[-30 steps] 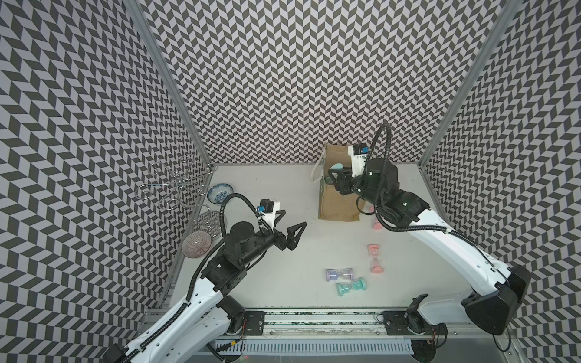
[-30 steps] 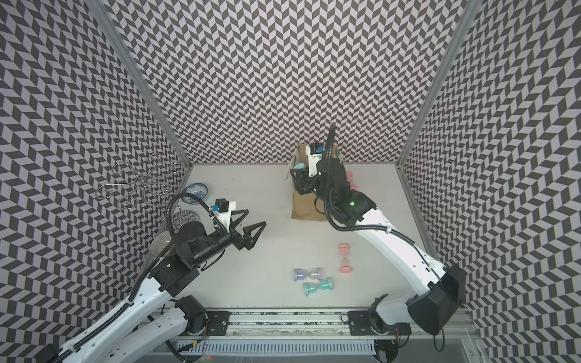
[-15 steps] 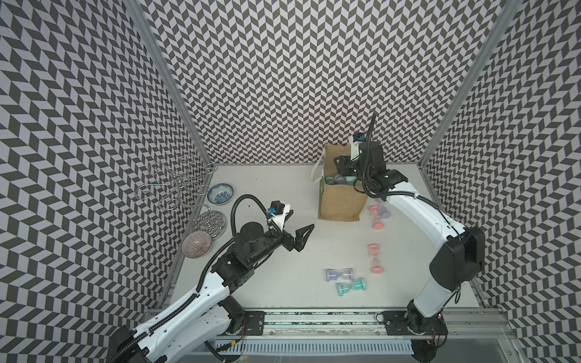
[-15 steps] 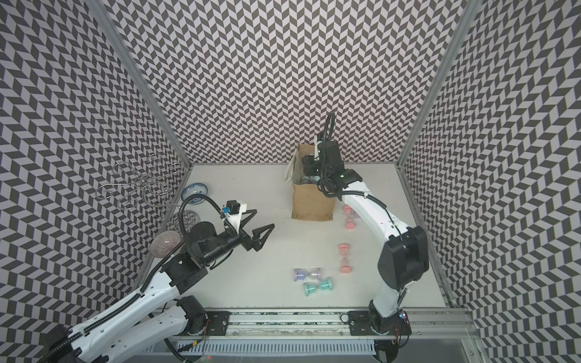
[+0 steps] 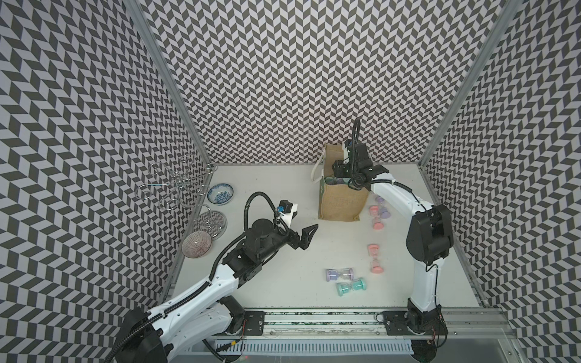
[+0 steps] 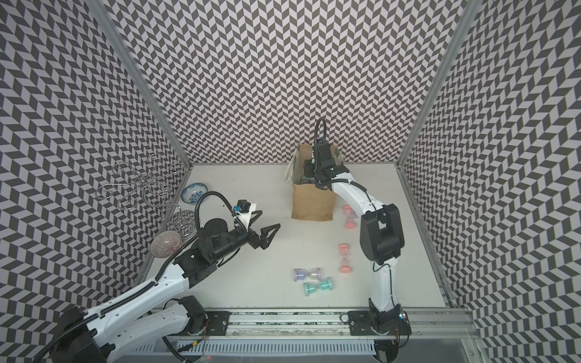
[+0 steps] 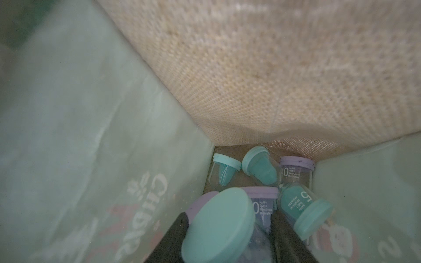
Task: Put the hourglass into the canvas bag
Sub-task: Place the hourglass in the canvas bag.
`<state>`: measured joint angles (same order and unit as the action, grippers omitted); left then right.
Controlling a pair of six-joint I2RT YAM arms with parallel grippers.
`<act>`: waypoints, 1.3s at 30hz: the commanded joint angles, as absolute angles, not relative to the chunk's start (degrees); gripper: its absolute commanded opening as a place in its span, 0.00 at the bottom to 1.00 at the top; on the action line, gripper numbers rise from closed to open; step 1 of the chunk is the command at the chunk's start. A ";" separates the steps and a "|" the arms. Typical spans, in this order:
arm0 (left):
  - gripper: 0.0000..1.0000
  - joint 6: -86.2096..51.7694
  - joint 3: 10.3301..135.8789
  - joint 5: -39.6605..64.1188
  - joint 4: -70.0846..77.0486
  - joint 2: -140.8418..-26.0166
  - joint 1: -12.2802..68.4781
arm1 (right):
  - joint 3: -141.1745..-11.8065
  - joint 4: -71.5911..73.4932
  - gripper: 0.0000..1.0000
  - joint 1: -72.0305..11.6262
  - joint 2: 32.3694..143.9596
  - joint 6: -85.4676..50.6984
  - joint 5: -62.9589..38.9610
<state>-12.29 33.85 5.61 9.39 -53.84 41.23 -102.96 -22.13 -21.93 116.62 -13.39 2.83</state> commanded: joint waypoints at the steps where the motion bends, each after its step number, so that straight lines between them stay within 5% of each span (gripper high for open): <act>1: 0.99 -12.55 34.48 4.59 11.43 -53.81 41.40 | -105.42 -21.12 0.20 -21.73 119.43 -12.30 4.27; 7: 0.99 -13.22 34.77 4.46 11.15 -54.05 41.46 | -106.22 -21.18 0.23 -21.73 123.00 -12.01 6.02; 20: 0.99 -14.94 35.94 4.09 10.44 -55.19 41.46 | -105.84 -21.01 0.48 -21.71 120.26 -12.59 3.43; 31: 0.99 -15.92 37.05 3.75 8.69 -53.79 41.46 | -100.77 -17.43 0.72 -21.62 110.34 -13.21 -0.75; 39: 0.99 -17.30 37.64 3.69 7.29 -52.35 41.46 | -94.96 -14.39 0.78 -21.27 100.01 -14.64 -7.64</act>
